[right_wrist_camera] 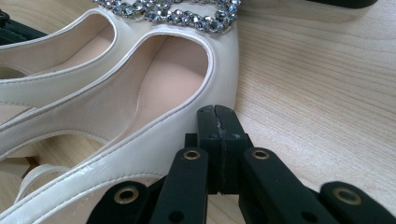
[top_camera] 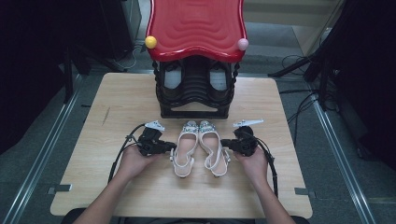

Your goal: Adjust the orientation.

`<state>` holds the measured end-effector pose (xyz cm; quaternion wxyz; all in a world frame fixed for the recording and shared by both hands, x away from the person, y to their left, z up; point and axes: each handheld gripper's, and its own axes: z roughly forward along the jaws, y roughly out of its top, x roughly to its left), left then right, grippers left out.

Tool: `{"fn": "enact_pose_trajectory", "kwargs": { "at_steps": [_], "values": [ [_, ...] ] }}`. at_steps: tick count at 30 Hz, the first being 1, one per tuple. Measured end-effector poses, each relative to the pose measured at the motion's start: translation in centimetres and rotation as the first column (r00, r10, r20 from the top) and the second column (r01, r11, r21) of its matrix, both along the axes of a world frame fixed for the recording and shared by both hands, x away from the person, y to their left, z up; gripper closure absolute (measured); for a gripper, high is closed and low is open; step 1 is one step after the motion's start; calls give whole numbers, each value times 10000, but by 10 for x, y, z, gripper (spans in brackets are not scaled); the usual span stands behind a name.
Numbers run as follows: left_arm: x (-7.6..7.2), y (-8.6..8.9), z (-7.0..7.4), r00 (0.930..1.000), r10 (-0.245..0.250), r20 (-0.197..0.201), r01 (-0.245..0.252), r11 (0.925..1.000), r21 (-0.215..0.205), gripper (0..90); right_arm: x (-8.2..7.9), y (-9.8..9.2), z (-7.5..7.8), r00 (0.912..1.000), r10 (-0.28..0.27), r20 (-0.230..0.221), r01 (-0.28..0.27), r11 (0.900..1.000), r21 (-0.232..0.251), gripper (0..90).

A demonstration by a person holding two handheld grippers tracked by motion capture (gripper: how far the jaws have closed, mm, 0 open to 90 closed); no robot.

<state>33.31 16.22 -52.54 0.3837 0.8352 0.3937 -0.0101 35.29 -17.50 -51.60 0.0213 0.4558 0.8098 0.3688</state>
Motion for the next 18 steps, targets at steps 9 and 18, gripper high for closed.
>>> {"fn": "enact_pose_trajectory", "kwargs": {
  "at_steps": [9,18],
  "values": [
    [-2,-3,-1,10000,73,-47,-74,9999,-93,846,1,1,-1,9999,-57,-112,59,9998,180,900],
    [-6,-11,-1,9993,-354,-140,354,9994,-44,846,1,2,-3,9999,-26,-160,32,9993,376,900]
  ]
}}
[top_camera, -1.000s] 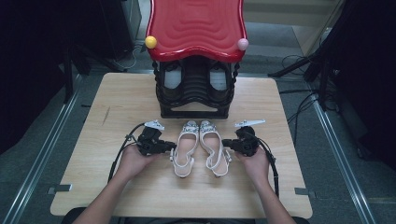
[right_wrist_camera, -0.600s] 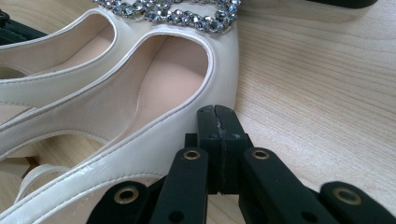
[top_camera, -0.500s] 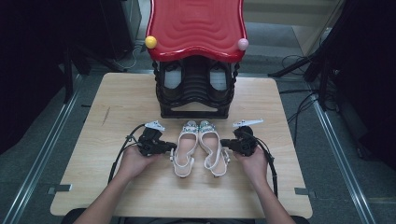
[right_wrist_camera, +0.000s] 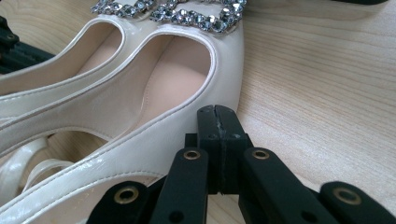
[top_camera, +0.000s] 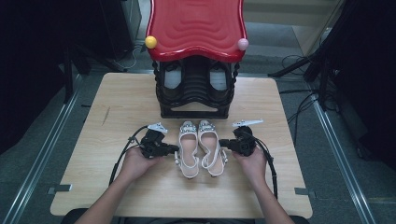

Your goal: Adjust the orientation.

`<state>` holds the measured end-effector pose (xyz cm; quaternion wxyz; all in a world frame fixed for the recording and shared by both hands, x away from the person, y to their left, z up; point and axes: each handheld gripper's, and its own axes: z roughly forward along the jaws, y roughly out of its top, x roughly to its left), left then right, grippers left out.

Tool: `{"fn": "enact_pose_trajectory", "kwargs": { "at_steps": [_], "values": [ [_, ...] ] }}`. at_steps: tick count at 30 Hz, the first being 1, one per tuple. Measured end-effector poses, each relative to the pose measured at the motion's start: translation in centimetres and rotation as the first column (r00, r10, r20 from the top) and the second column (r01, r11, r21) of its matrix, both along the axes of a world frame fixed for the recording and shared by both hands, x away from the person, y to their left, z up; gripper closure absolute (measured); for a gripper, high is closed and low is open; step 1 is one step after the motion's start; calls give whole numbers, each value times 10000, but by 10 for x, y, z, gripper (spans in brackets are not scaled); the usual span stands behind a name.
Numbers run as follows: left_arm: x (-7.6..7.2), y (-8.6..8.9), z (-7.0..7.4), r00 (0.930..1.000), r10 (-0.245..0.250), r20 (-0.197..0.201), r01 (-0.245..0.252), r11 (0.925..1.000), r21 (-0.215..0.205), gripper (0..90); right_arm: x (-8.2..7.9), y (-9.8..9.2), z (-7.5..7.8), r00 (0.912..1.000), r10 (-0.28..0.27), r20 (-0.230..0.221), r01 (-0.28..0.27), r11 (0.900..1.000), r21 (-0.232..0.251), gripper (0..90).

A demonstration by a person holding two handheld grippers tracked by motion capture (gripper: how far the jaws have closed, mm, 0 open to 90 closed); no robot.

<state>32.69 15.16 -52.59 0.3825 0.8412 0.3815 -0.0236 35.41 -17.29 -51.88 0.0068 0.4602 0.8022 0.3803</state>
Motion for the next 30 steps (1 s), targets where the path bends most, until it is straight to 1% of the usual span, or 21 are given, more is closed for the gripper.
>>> {"fn": "enact_pose_trajectory", "kwargs": {
  "at_steps": [2,4,6,8,9,13,15,16,18,20,22,25,29,30],
  "values": [
    [-1,-3,0,9999,-100,-61,100,9999,-38,846,0,0,0,10000,-17,-12,17,10000,23,900],
    [-2,-5,-1,9997,-209,-101,209,9998,-32,846,0,0,-1,10000,-26,-57,27,9999,170,900],
    [-3,-8,0,9998,-139,-115,139,9999,-16,851,0,-1,-2,9999,-91,-100,94,9996,251,900],
    [-4,-10,1,9999,-138,-44,138,9998,133,870,-1,-1,-3,9998,-178,-72,181,9992,360,900],
    [-5,-10,1,9999,-126,-49,126,9998,127,873,-2,-1,-4,9997,-212,-99,216,9988,430,900],
    [-4,-10,0,9999,-67,-160,67,10000,1,880,-3,-2,-5,9991,-378,-170,389,9970,664,900],
    [-5,-9,-1,9998,6,-212,-8,9999,-115,881,-3,-3,-6,9989,-417,-233,433,9964,725,900],
    [-5,-9,-2,9997,57,-255,-62,9998,-184,889,-3,-3,-6,9988,-448,-189,461,9963,731,900],
    [-5,-9,-2,9996,85,-253,-90,9997,-208,890,-4,-3,-7,9986,-512,-125,520,9954,801,900],
    [-6,-9,-2,9996,104,-275,-110,9997,-208,897,-5,-3,-8,9978,-648,-161,660,9936,916,900],
    [-6,-10,-2,9997,122,-232,-126,9997,-207,897,-5,-4,-9,9976,-666,-190,681,9929,971,900],
    [-7,-10,-2,9997,141,-211,-145,9997,-200,898,-5,-2,-7,9984,-556,-122,563,9953,787,900],
    [-7,-10,-2,9997,158,-190,-163,9996,-237,900,-6,2,-5,9986,-523,115,518,9979,392,900],
    [-8,-10,-2,9996,188,-196,-193,9995,-265,899,-6,2,-5,9986,-507,125,502,9980,384,900]
  ]
}}
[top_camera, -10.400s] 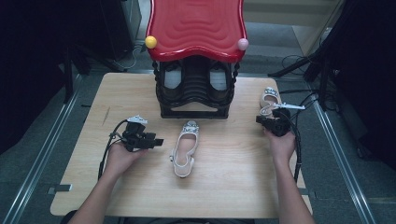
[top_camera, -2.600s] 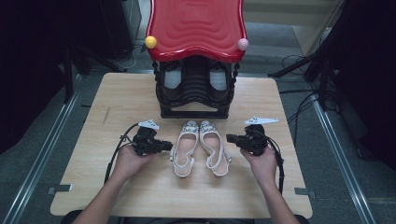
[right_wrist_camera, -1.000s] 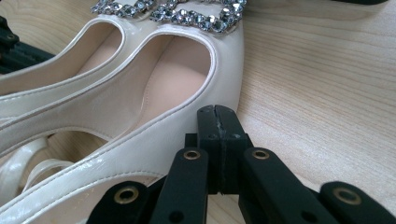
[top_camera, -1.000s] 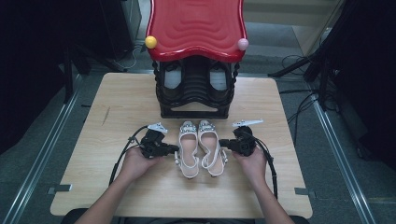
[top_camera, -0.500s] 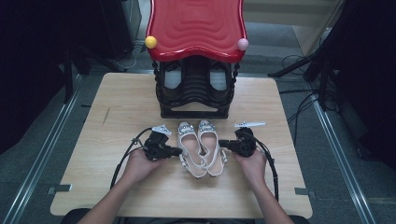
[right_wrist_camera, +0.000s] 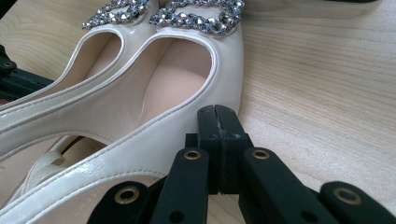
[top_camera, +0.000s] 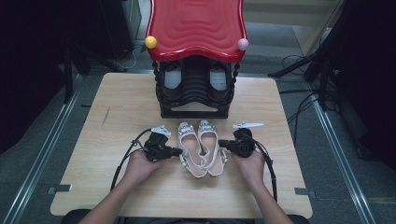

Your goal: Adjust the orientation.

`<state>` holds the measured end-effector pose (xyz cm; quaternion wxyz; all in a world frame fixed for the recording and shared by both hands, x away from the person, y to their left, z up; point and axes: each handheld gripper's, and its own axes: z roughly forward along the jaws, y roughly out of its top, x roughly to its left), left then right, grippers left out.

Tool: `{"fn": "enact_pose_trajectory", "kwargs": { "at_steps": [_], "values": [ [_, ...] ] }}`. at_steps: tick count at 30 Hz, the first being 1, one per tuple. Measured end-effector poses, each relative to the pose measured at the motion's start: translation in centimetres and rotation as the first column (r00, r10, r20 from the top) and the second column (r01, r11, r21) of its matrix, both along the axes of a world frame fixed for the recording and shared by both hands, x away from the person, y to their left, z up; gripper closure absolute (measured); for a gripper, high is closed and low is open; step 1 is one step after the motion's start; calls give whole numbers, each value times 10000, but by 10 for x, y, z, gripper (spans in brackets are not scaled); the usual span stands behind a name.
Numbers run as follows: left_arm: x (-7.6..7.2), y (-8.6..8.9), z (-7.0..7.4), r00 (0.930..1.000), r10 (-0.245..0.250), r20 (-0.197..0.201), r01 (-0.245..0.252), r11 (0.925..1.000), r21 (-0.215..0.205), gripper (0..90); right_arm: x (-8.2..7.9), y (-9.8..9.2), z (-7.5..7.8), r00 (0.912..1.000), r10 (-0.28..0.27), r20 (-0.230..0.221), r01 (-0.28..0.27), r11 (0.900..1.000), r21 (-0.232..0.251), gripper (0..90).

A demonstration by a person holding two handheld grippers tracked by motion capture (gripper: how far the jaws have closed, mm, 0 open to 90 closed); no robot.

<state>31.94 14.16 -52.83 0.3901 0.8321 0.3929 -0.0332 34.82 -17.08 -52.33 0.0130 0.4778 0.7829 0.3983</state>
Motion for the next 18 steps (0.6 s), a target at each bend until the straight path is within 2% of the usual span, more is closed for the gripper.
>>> {"fn": "enact_pose_trajectory", "kwargs": {
  "at_steps": [5,9,17,18],
  "values": [
    [-2,-1,0,9999,107,42,-106,9999,-26,900,3,1,0,10000,52,45,-52,10000,-81,900],
    [-4,-4,-1,9997,225,-112,-226,9997,-118,900,5,3,2,9998,83,201,-77,9994,-326,900],
    [-3,-3,-2,9996,-39,-290,27,9992,-409,898,10,0,2,9995,67,299,-54,9990,-434,900],
    [-2,-2,-1,9996,-88,-275,78,9994,-345,893,10,0,3,9994,84,330,-68,9988,-478,900]
  ]
}}
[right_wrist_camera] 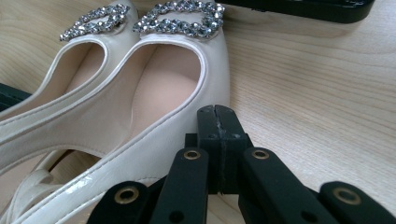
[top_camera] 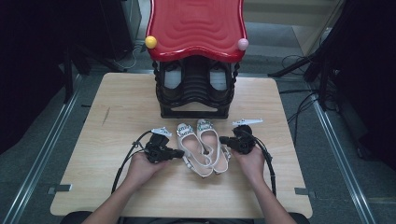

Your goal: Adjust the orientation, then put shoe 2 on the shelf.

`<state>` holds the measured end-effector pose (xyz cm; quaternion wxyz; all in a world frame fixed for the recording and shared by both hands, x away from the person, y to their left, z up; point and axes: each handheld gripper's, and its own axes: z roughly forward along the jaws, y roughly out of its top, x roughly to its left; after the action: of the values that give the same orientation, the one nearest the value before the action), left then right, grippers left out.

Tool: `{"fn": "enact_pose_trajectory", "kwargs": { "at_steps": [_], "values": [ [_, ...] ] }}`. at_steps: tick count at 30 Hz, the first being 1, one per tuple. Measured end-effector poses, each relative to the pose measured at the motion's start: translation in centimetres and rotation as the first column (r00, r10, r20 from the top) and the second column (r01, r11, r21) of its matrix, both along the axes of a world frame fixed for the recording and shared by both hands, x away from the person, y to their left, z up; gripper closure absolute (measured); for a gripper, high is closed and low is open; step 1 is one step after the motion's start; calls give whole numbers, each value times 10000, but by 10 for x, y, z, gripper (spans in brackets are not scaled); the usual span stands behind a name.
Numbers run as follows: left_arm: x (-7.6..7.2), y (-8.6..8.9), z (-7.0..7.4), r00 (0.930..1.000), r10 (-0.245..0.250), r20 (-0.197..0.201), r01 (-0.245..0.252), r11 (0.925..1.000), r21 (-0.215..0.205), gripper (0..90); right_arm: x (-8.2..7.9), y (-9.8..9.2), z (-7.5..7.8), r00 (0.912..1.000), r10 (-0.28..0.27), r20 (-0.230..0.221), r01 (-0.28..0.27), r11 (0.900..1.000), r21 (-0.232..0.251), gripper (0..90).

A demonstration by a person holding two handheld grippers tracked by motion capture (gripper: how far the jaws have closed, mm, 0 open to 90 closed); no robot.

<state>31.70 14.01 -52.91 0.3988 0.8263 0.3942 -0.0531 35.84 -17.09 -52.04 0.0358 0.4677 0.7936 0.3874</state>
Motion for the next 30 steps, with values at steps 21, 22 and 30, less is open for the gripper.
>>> {"fn": "enact_pose_trajectory", "kwargs": {
  "at_steps": [21,22,30],
  "values": [
    [8,34,17,9960,753,488,-760,9970,124,524,-3,-17,27,10000,17,55,-21,9968,793,825],
    [9,34,17,9960,750,487,-759,9970,168,519,-4,-16,29,10000,68,43,-71,9969,787,820],
    [9,32,18,9947,616,819,-651,9971,402,482,-11,5,44,9974,711,87,-714,9967,388,775]
  ]
}}
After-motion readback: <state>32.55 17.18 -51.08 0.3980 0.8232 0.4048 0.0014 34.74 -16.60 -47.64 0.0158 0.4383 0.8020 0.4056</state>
